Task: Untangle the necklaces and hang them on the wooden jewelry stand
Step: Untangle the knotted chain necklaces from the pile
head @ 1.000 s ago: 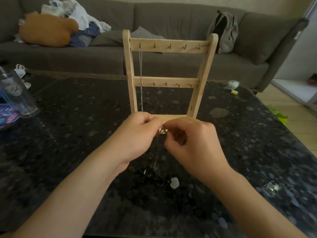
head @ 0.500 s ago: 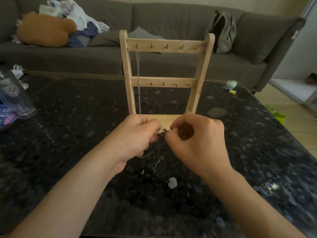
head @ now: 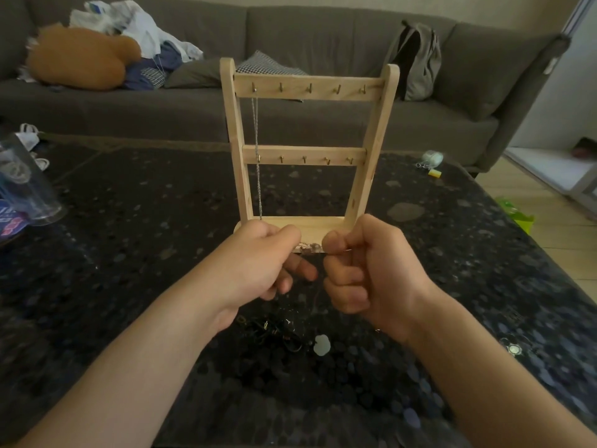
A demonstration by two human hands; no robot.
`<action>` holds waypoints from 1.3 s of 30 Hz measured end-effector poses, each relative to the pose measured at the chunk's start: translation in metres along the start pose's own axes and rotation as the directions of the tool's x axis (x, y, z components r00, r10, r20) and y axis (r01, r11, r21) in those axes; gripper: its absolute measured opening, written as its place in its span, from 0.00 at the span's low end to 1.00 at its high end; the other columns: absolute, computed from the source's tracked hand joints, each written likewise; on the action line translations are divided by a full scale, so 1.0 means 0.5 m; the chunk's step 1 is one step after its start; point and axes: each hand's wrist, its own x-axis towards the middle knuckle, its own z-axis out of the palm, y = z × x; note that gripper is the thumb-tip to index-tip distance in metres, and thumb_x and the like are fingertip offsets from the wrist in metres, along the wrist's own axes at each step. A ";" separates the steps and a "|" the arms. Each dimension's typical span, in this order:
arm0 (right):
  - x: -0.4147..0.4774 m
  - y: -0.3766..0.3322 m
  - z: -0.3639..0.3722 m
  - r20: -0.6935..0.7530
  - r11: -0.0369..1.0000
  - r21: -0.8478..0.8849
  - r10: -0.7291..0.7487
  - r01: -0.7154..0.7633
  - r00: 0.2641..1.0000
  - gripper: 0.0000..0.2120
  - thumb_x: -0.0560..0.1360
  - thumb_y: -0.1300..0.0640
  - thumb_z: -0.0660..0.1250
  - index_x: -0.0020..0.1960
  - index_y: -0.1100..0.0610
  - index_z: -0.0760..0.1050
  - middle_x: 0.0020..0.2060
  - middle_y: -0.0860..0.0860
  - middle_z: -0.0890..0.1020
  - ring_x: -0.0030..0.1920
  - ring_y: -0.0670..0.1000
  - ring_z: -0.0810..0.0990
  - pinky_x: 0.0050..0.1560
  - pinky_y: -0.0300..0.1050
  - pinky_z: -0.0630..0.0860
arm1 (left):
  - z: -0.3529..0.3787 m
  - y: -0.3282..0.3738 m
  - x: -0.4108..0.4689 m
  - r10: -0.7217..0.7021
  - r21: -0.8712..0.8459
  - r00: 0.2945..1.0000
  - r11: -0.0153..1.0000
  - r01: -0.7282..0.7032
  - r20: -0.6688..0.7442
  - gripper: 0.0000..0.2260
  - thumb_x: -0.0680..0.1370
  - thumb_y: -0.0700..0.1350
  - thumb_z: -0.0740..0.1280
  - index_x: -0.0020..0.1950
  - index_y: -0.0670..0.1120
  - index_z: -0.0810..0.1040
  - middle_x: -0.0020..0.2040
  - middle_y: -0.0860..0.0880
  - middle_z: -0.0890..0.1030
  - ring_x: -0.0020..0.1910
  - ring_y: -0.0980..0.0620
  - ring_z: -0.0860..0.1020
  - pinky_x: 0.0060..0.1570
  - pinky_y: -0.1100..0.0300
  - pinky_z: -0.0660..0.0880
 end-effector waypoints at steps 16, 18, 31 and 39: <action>0.020 0.009 -0.004 -0.267 0.982 0.122 -0.109 0.145 0.958 0.06 0.78 0.57 0.73 0.49 0.61 0.80 0.38 0.53 0.81 0.37 0.50 0.82 0.40 0.45 0.78 | 0.005 -0.003 -0.002 0.122 0.054 0.972 0.992 -0.113 -0.202 0.08 0.90 0.48 0.57 0.58 0.50 0.76 0.38 0.49 0.88 0.31 0.52 0.82 0.33 0.59 0.71; 0.017 0.009 -0.003 -0.219 0.932 0.355 0.005 0.074 0.976 0.07 0.76 0.58 0.74 0.48 0.59 0.77 0.37 0.53 0.80 0.35 0.49 0.81 0.34 0.42 0.78 | 0.010 -0.004 -0.001 0.158 0.066 0.956 0.987 -0.145 -0.246 0.08 0.90 0.48 0.57 0.57 0.50 0.74 0.40 0.51 0.88 0.32 0.51 0.83 0.35 0.59 0.72; 0.017 0.021 0.011 -0.263 0.761 0.596 -0.115 0.255 0.958 0.07 0.79 0.58 0.74 0.54 0.60 0.83 0.40 0.52 0.83 0.40 0.46 0.82 0.44 0.37 0.80 | 0.016 0.002 -0.007 0.309 0.105 0.923 0.951 -0.292 -0.228 0.07 0.85 0.50 0.64 0.50 0.53 0.79 0.52 0.55 0.88 0.53 0.58 0.86 0.61 0.44 0.82; 0.015 0.010 0.013 -0.235 0.763 0.581 -0.177 0.284 0.956 0.08 0.84 0.55 0.68 0.61 0.56 0.78 0.40 0.49 0.82 0.29 0.42 0.73 0.25 0.33 0.70 | 0.021 0.014 -0.031 0.398 0.200 0.903 0.909 -0.365 -0.161 0.11 0.78 0.57 0.65 0.42 0.53 0.80 0.47 0.45 0.87 0.52 0.43 0.86 0.56 0.33 0.81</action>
